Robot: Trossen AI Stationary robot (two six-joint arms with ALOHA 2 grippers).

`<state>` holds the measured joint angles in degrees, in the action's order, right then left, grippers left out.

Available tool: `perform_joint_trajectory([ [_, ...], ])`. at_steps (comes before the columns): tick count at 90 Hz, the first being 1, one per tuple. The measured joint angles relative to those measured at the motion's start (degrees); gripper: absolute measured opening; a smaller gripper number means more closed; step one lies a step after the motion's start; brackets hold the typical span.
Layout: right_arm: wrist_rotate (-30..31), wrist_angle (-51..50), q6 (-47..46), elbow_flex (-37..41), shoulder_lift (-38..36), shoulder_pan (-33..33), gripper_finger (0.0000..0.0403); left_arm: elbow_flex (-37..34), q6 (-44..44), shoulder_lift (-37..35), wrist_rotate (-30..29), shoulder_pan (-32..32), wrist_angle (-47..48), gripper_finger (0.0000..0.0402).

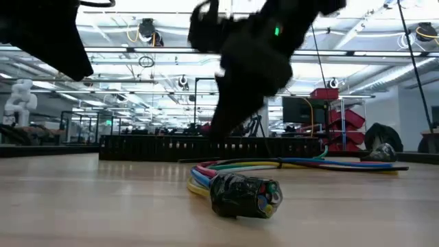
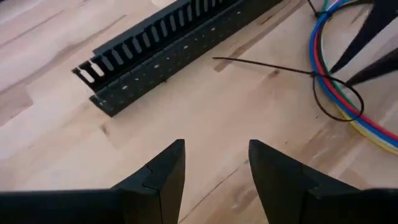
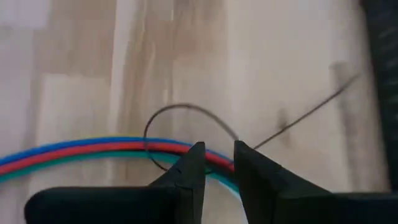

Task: Ziptie cables
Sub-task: Wrap the black zip tie on the cables

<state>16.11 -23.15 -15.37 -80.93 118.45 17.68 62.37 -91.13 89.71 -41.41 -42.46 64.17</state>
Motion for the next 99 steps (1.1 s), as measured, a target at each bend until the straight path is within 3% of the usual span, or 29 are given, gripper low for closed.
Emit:
perform_joint_trajectory([
  [24,-2.6,0.0,-3.3,-0.2,2.2,-2.7,0.0075,0.0,0.0,0.0,0.0,-0.5,-0.4,0.0175],
  [47,-1.0,0.1,-0.9,-0.2,2.2,-2.7,0.0073,0.0,0.4,0.0,-0.7,-0.5,-0.3,0.0175],
  [61,-0.8,0.1,-0.2,-0.2,2.6,-2.7,0.0022,0.0,0.4,0.0,-0.7,-0.5,-0.3,0.0175],
  [99,8.3,-0.1,4.3,-0.1,3.1,-1.0,0.0000,0.0,0.5,0.0,-2.0,-0.7,-0.2,0.0175],
])
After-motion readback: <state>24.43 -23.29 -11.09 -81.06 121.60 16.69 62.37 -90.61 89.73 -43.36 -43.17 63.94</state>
